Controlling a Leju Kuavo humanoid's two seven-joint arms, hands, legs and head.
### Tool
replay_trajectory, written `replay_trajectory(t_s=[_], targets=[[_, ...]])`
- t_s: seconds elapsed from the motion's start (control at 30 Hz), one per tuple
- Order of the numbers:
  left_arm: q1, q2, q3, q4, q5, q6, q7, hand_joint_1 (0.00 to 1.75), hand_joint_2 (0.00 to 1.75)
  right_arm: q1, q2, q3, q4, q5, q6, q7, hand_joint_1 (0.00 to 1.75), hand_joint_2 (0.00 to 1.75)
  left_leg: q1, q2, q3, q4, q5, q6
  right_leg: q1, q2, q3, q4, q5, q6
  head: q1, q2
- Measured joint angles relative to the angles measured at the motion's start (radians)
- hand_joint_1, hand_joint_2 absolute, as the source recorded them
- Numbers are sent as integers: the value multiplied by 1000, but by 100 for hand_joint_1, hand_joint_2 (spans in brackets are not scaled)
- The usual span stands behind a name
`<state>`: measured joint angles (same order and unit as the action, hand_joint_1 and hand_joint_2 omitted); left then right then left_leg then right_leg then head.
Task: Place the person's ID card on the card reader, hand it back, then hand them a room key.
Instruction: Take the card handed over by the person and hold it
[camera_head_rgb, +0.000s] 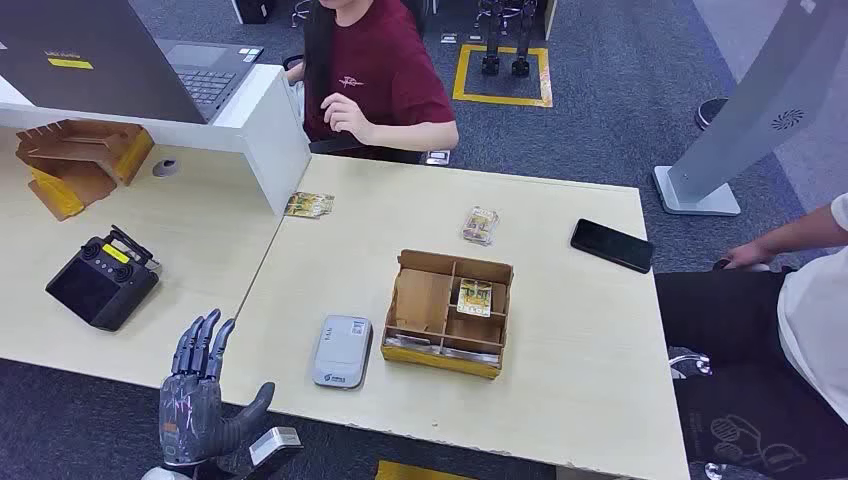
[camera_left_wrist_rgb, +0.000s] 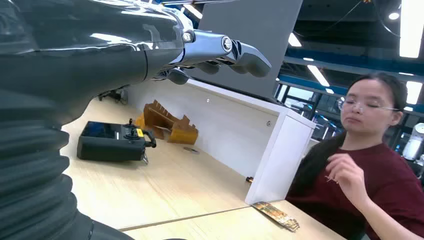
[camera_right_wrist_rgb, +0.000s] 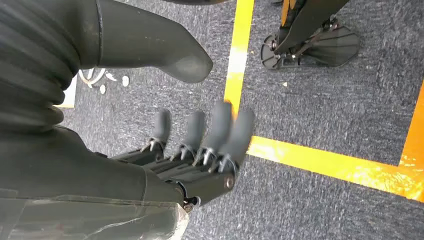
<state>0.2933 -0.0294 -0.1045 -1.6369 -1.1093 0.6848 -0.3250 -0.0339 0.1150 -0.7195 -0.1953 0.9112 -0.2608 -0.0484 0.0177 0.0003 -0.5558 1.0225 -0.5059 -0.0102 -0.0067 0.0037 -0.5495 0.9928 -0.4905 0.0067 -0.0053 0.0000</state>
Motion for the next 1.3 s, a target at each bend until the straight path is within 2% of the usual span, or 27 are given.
replay_trajectory(t_s=[0.23,0.37,0.53,0.8,1.3], targets=[[1,0,0,0,-3,0,3,0,175,0,3,0,0,24,14,-14,175,175,0,0,0,0,0,0,0,0,0,0,0,0,0,0],[1,0,0,0,-3,0,3,0,175,0,4,0,0,27,10,-13,2,175,0,0,0,0,0,0,0,0,0,0,0,0,0,0],[3,-6,0,-2,-19,0,5,0,175,0,6,1,0,59,-21,11,0,175,0,0,0,0,0,0,0,0,0,0,0,0,0,0],[-11,-48,0,-16,-83,0,-22,0,175,0,9,14,0,126,-25,24,0,175,0,0,0,0,0,0,0,0,0,0,0,0,0,0],[-186,-70,0,29,-355,-1,172,0,175,-13,9,37,-6,200,-5,21,0,175,0,0,0,0,1,0,0,0,0,0,0,0,0,0]])
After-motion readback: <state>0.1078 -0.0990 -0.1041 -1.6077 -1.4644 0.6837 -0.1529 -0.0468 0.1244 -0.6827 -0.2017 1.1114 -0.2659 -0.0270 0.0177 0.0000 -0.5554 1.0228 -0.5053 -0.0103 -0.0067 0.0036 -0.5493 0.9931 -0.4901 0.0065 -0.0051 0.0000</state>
